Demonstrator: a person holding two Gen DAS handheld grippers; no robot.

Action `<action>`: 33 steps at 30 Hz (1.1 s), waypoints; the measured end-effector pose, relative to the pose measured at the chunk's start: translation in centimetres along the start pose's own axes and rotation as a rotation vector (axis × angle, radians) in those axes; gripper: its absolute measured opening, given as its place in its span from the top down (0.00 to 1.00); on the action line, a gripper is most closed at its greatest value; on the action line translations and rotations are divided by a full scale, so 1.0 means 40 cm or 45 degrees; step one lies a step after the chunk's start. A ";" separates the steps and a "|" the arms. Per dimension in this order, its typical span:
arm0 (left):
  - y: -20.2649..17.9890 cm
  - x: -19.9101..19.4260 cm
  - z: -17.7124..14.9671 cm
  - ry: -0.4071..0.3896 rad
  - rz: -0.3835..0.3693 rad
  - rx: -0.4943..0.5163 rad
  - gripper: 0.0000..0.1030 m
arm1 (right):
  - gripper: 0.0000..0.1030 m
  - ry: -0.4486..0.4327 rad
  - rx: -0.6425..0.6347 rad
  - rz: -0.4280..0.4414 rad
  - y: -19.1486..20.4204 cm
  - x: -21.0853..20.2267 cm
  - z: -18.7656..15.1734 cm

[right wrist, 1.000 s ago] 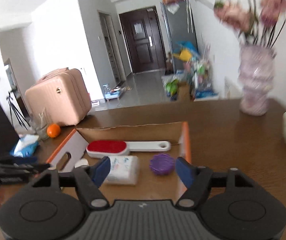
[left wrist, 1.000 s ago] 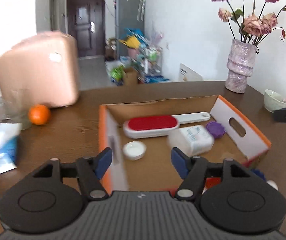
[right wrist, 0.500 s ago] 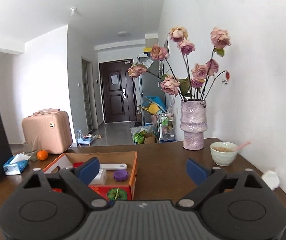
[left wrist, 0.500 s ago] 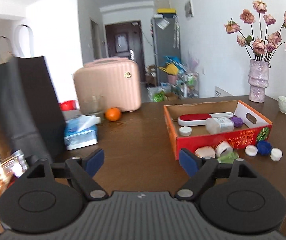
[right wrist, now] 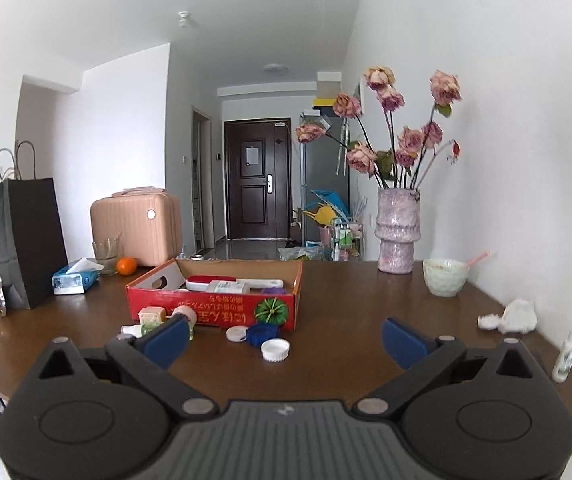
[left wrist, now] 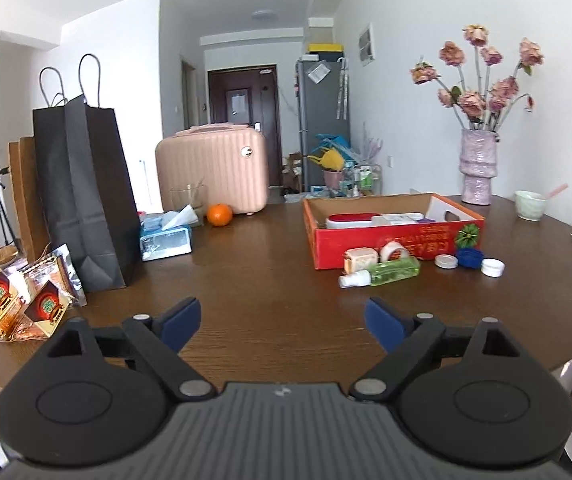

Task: Organize rigid objects
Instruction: 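Grasp the cream square container with the left gripper while the right gripper grasps a white cap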

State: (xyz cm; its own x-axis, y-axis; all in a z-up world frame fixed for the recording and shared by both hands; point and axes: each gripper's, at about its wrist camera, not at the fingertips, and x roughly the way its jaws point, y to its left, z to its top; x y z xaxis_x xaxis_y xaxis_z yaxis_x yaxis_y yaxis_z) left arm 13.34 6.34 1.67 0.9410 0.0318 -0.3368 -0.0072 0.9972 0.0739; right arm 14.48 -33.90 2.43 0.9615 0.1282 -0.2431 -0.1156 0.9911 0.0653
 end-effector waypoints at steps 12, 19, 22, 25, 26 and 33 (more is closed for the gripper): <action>-0.075 0.188 0.013 0.110 -0.207 0.029 0.09 | 0.02 0.117 -0.029 0.018 0.017 0.142 -0.024; -0.141 0.426 0.066 0.168 -0.225 -0.012 0.10 | 0.08 0.240 -0.015 0.025 0.022 0.350 -0.046; -0.171 0.537 0.080 0.169 -0.181 -0.026 0.11 | 0.12 0.273 -0.024 0.031 0.023 0.442 -0.047; -0.188 0.643 0.090 0.216 -0.159 -0.034 0.16 | 0.17 0.326 -0.025 0.034 0.017 0.536 -0.042; -0.191 0.672 0.092 0.228 -0.160 -0.040 0.17 | 0.17 0.338 -0.024 0.043 0.015 0.563 -0.041; -0.194 0.802 0.091 0.307 -0.221 -0.031 0.29 | 0.21 0.415 -0.099 0.092 0.026 0.707 -0.038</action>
State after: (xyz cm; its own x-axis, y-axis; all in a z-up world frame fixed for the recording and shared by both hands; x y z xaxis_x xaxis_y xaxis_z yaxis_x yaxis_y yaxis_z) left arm 44.81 -0.61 -6.29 0.8213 -0.1271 -0.5562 0.1356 0.9904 -0.0260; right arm 41.19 -29.19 -5.87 0.8215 0.1897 -0.5378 -0.2110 0.9772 0.0224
